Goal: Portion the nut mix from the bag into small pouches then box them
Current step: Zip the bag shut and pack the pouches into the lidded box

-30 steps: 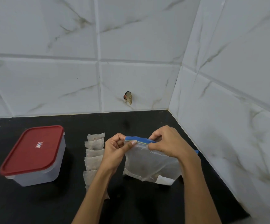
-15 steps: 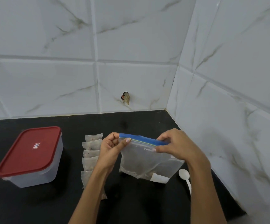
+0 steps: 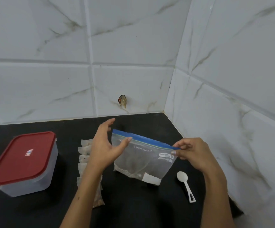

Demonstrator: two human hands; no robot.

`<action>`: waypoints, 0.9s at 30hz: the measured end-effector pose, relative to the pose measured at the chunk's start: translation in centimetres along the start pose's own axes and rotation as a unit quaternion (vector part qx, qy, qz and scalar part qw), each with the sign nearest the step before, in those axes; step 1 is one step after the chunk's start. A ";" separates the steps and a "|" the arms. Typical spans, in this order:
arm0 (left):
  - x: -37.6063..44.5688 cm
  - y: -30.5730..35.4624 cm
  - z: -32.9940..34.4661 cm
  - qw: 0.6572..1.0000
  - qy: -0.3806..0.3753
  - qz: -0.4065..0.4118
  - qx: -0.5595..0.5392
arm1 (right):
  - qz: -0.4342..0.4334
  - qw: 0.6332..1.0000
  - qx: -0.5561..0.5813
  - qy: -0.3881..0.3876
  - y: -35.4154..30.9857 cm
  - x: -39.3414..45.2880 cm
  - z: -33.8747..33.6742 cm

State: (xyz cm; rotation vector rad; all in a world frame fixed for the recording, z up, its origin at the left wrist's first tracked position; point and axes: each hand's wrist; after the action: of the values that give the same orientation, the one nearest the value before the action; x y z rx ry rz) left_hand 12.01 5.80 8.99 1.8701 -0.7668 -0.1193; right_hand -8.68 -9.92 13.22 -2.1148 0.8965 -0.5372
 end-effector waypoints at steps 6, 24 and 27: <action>0.7 7.1 3.0 0.925 -0.190 0.195 0.267 | -0.037 0.999 0.012 0.000 0.6 -0.3 0.7; 1.1 8.1 5.6 0.886 -0.307 0.154 0.312 | -0.043 0.998 0.006 0.035 1.9 -0.5 2.8; 1.1 8.1 5.4 0.883 -0.304 0.171 0.316 | -0.052 0.998 0.004 0.048 2.0 -0.5 3.1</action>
State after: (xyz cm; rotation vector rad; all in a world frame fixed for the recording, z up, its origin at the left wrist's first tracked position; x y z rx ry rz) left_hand 6.99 -1.05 13.88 2.2893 -1.7246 -0.2624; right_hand -7.96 -8.93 9.68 -2.1511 0.8392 -0.6993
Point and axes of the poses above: each hand's wrist, its own x-axis towards the middle knuckle, its own z-axis out of the palm, y = z × x, and after that the axes turned 6 degrees about -z, right-handed
